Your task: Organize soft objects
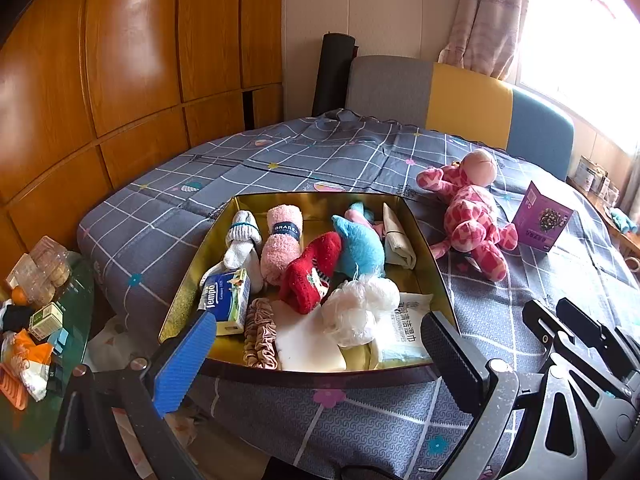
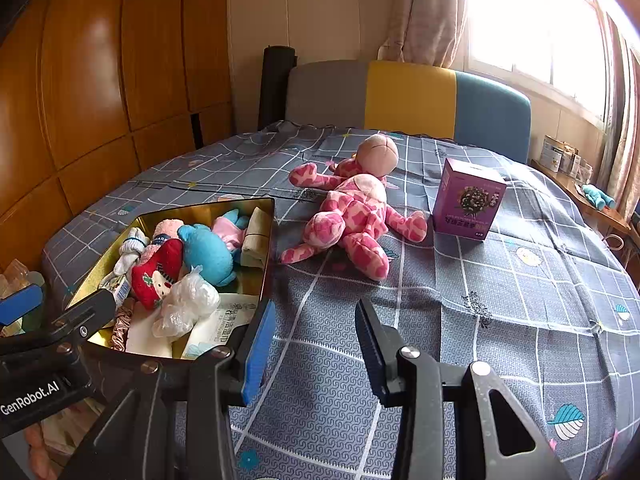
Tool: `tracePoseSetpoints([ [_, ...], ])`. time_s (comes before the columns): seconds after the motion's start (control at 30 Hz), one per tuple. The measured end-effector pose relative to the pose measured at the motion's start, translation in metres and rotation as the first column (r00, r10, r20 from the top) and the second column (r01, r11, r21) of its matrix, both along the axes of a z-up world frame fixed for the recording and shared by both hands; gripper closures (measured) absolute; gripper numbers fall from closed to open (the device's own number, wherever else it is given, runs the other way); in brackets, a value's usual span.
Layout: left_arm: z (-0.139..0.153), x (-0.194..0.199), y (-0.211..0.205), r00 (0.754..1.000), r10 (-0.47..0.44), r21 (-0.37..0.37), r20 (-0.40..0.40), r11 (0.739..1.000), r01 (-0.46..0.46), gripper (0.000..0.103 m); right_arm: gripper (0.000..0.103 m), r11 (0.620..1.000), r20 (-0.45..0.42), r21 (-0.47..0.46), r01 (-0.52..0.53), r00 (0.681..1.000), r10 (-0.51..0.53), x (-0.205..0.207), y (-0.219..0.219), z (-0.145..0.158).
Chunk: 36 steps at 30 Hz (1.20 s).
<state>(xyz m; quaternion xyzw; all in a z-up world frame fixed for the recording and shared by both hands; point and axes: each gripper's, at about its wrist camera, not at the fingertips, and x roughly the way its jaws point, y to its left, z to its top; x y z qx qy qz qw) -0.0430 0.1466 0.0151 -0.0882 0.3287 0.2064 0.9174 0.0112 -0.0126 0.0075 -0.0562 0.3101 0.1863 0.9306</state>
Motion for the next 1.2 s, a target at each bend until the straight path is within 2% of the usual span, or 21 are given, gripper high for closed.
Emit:
tracePoseSetpoints([
  [1.2,0.0011,-0.0003,0.0,1.0,-0.004,0.006,-0.002,1.0,0.004,0.0,0.061,1.0,-0.002,0.0,0.0,1.0,0.0,-0.0001,-0.0016,-0.0009],
])
